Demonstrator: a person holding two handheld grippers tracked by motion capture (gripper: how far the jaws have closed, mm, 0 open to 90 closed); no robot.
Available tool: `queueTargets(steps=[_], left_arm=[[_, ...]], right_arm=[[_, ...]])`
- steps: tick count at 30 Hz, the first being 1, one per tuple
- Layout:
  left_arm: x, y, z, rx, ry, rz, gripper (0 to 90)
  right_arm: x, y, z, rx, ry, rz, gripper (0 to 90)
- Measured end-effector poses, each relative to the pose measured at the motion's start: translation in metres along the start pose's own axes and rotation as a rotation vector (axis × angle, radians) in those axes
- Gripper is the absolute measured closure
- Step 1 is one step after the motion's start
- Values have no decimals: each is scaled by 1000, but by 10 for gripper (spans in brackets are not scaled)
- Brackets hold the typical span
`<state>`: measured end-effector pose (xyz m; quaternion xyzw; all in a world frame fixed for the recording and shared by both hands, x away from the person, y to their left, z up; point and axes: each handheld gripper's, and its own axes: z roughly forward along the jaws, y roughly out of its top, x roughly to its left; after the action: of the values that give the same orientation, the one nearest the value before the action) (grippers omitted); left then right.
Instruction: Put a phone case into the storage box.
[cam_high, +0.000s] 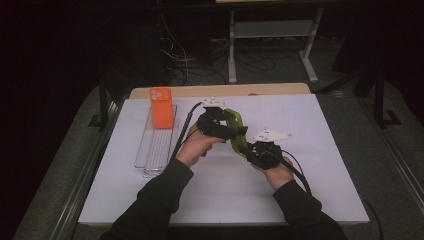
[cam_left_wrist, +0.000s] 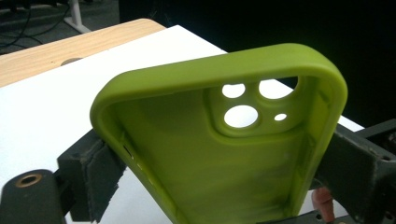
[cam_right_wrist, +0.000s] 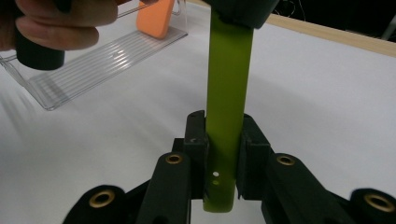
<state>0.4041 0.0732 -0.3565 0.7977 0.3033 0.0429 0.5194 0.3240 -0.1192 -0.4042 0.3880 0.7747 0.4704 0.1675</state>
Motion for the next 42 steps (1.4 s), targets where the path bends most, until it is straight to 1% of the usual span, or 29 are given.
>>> queueTargets(steps=[2,3,4,5,6,7,8,9,10,12,13,14,15,17,22,23,24,25,26,27,28,29,32,33,35,37,39,40,42], left_arm=[[1,1,-1,0,-3,-5,121],[1,1,-2,9,3,5,126],[1,1,-3,13,19,19,130],[1,1,-3,10,23,7,134],[3,1,-4,18,26,12,136],[3,1,-5,15,29,2,137],[4,2,-7,24,39,12,137],[4,2,-9,25,46,9,138],[6,3,-12,29,48,17,139],[8,5,-17,34,63,24,139],[9,6,-19,35,69,19,139],[11,7,-22,44,79,22,140],[12,9,-24,43,86,31,139],[14,12,-31,44,108,27,140],[21,21,-48,50,150,27,140],[22,23,-52,46,158,24,140],[24,24,-56,44,164,24,141],[25,26,-59,44,175,19,141],[27,28,-62,44,187,23,141],[27,29,-65,42,194,22,141],[29,31,-69,42,204,22,141],[30,32,-73,43,215,23,141],[34,37,-84,38,245,31,141],[36,38,-88,30,255,28,141],[39,41,-97,26,273,29,141],[42,43,-105,24,294,30,141],[45,44,-113,10,313,20,141],[46,45,-116,7,322,18,141],[51,47,-126,1,345,15,141]], right_arm=[[0,0,1,0,-1,-7,745],[0,0,1,-1,0,-10,712],[0,0,1,0,1,-18,657],[0,0,1,4,8,-24,595],[0,0,0,12,10,-19,568],[0,0,0,19,16,-7,546],[-2,-1,-1,15,9,-22,519],[-3,-1,-3,15,11,-20,491],[-5,-2,-4,17,18,-16,470],[-8,-3,-8,23,16,-24,405],[-9,-4,-10,32,17,-21,364],[-10,-5,-11,43,10,-23,329],[-11,-6,-12,56,-1,-28,308],[-12,-10,-15,84,-11,-31,260],[-17,-22,-21,138,6,-48,127],[-18,-25,-22,138,5,-66,124],[-18,-27,-24,136,0,-65,111],[-18,-30,-26,137,4,-67,75],[-19,-32,-28,142,4,-65,32],[-20,-34,-29,150,15,-58,1],[-21,-35,-31,159,23,-55,0],[-23,-38,-33,156,28,-59,0],[-25,-45,-40,154,31,-58,0],[-26,-48,-42,154,31,-55,0],[-27,-52,-45,151,30,-60,0],[-29,-57,-48,153,35,-54,0],[-30,-61,-51,149,37,-53,0],[-30,-62,-53,150,37,-43,0],[-32,-65,-55,148,35,-55,0]])
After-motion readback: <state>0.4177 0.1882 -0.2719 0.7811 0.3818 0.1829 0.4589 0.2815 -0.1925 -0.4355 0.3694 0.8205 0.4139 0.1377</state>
